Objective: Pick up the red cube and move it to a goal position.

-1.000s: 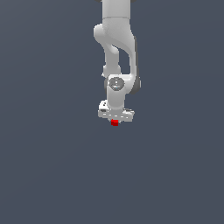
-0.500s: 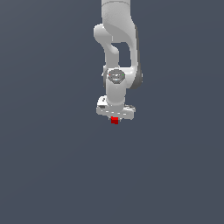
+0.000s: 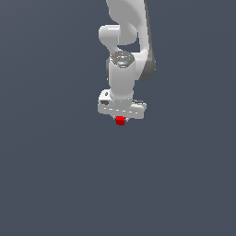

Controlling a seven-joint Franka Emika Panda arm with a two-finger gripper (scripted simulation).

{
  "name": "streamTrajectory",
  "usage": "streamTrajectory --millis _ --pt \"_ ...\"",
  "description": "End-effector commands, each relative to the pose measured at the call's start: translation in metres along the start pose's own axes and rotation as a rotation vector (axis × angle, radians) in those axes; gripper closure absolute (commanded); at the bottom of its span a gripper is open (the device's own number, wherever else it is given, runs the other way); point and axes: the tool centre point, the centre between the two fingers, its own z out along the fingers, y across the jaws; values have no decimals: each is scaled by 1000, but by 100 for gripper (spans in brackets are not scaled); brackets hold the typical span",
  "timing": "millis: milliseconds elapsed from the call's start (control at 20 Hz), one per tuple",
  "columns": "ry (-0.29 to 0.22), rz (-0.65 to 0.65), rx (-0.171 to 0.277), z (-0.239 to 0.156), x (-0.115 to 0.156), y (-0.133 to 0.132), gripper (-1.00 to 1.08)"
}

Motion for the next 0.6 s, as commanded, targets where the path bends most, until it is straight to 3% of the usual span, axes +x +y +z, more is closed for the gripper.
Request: streamTrajectory --millis 0,550 --pt "0 0 0 -25 7 0 108" --pt "0 1 0 -131 41 -2 108"
